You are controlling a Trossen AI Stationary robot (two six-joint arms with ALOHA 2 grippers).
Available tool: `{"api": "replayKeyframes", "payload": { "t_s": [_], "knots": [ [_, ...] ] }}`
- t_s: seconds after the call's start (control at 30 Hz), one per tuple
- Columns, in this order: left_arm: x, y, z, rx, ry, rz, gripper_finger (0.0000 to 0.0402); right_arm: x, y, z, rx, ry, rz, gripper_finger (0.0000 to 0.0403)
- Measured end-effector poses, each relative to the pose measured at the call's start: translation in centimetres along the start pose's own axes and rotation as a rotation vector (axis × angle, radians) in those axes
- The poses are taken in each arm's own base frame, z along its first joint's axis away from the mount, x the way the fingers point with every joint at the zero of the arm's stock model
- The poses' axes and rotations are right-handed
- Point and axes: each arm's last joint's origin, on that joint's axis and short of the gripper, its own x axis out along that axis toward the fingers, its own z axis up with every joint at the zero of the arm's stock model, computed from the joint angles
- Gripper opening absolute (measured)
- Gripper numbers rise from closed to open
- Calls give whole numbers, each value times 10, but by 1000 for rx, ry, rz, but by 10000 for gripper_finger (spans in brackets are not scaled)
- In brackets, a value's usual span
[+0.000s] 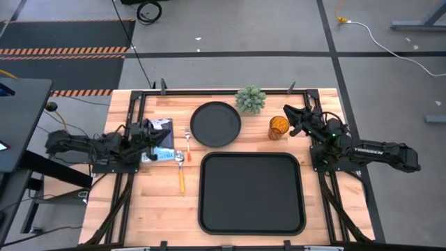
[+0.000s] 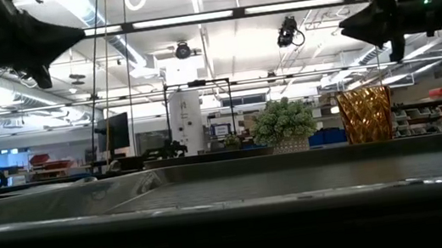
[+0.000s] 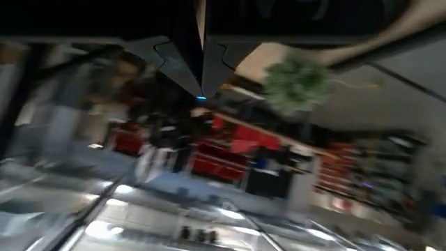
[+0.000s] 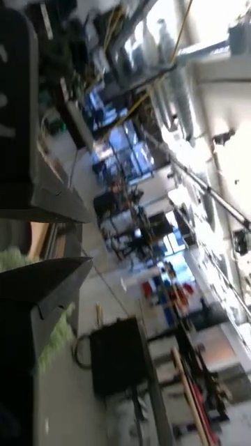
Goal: Pick and place plate/cup/fork/spoon on tray
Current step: Put the brown cup to the top right of the black tray
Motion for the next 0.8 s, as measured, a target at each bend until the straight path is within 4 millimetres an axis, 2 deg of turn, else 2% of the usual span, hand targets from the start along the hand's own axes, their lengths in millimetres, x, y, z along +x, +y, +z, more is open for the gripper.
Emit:
{"api": "replayKeyframes", "payload": {
  "t_s": [0.13,0.27,0.47,0.6,0.8],
  "knots": [
    [8,3,-1,120,-15,66,9,7,-1,10,-58,19,-54,93],
    [16,7,-1,176,-38,119,9,16,2,22,-109,125,-78,93],
    [26,9,-6,98,-31,84,9,28,11,37,-155,293,-63,93],
    [40,7,-9,54,45,48,9,36,13,46,-190,385,-169,93],
    [68,-3,-6,84,117,65,9,51,9,52,-210,527,-291,93]
  ]
}}
